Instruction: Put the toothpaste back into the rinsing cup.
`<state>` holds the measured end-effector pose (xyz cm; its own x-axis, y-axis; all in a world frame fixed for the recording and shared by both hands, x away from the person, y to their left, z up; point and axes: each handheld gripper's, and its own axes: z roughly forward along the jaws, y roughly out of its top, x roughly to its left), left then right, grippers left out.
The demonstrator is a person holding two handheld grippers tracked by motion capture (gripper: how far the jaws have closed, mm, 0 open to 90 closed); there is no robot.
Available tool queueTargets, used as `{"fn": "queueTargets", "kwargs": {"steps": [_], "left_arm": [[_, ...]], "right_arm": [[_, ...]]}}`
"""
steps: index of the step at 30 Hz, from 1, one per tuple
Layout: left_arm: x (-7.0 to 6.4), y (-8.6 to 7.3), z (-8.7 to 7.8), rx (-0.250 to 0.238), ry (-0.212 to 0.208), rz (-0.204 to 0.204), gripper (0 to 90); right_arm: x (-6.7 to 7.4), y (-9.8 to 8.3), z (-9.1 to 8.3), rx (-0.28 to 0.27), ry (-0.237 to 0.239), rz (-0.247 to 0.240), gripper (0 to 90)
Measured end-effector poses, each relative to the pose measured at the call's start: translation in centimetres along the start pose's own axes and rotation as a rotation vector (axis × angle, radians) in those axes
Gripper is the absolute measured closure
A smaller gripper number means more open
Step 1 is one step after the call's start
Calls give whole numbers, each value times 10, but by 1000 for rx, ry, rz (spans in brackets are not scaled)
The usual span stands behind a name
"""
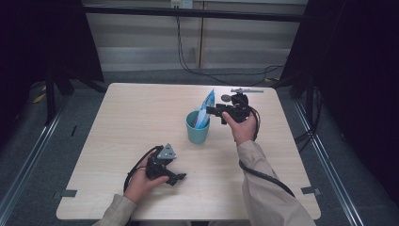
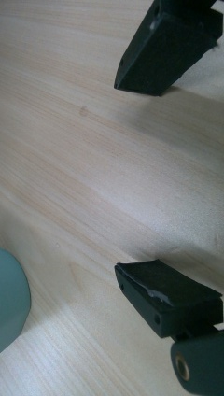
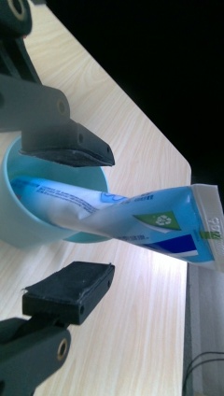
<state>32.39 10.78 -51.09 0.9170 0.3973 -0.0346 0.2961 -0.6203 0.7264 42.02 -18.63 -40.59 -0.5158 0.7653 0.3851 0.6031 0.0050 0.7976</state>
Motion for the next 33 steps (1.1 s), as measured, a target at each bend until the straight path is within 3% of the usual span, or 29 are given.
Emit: {"fn": "queueTargets", "kwargs": {"steps": [12, 33], "left_arm": [[0, 0, 0, 2, -1, -1, 99], [0, 0, 0, 4, 0, 0, 99]], "right_arm": [[-3, -5, -7, 21, 0, -43, 333], [-11, -16, -25, 44, 10, -78, 294]]}}
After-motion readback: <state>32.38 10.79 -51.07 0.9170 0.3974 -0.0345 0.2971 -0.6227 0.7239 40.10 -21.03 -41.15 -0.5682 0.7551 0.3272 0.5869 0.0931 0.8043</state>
